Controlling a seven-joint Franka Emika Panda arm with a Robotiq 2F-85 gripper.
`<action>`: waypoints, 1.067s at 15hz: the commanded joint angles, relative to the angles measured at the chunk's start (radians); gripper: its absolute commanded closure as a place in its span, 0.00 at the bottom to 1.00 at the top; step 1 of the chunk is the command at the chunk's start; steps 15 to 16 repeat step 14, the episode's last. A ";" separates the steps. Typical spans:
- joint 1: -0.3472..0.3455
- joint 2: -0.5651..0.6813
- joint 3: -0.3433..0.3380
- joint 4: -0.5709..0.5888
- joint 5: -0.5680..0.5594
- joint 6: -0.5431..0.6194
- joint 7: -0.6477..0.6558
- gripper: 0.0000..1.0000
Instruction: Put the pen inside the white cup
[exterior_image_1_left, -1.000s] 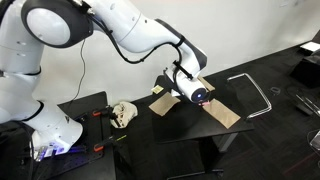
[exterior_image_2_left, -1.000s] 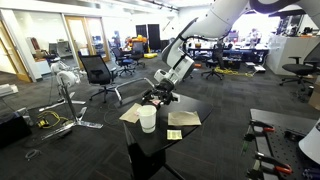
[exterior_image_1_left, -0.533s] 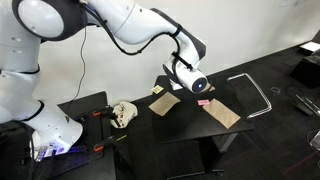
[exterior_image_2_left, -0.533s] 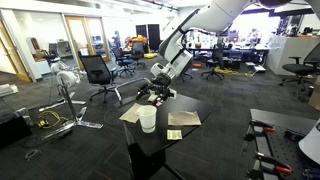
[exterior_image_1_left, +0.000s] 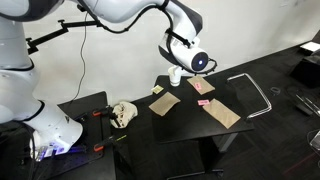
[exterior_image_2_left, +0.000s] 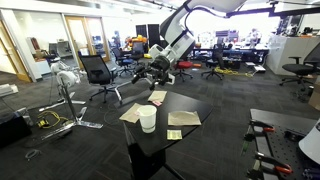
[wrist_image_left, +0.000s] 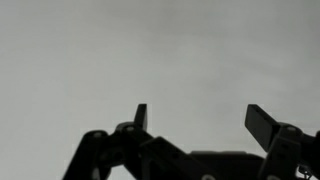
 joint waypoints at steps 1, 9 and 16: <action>0.035 -0.102 -0.023 -0.068 -0.056 0.062 0.081 0.00; 0.027 -0.111 -0.006 -0.051 -0.139 0.057 0.197 0.00; 0.027 -0.114 -0.006 -0.055 -0.141 0.060 0.204 0.00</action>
